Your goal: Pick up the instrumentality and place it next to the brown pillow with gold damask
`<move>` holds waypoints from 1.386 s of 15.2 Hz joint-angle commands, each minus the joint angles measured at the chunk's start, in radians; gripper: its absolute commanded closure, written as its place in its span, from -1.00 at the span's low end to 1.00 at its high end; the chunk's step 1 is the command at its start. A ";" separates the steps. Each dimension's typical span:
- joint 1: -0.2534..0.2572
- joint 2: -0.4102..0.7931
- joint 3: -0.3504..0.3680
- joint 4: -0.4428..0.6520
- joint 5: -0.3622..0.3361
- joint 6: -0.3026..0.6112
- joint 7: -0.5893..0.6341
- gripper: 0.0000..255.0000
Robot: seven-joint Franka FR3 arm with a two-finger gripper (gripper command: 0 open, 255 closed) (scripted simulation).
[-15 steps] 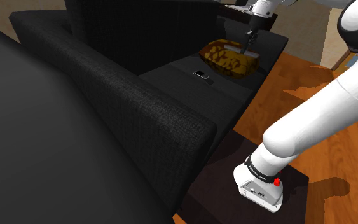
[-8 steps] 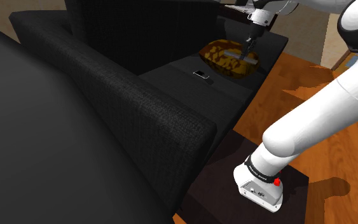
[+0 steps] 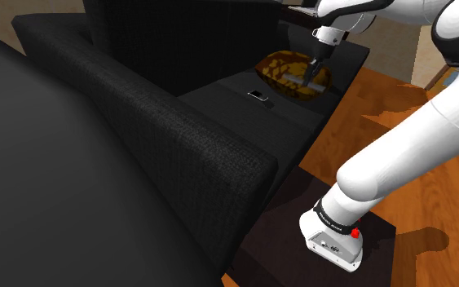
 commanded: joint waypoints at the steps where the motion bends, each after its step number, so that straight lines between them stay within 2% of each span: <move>1: -0.002 0.008 -0.004 -0.020 0.002 0.028 -0.006 1.00; 21: -0.003 0.106 -0.022 -0.200 0.046 0.296 -0.052 1.00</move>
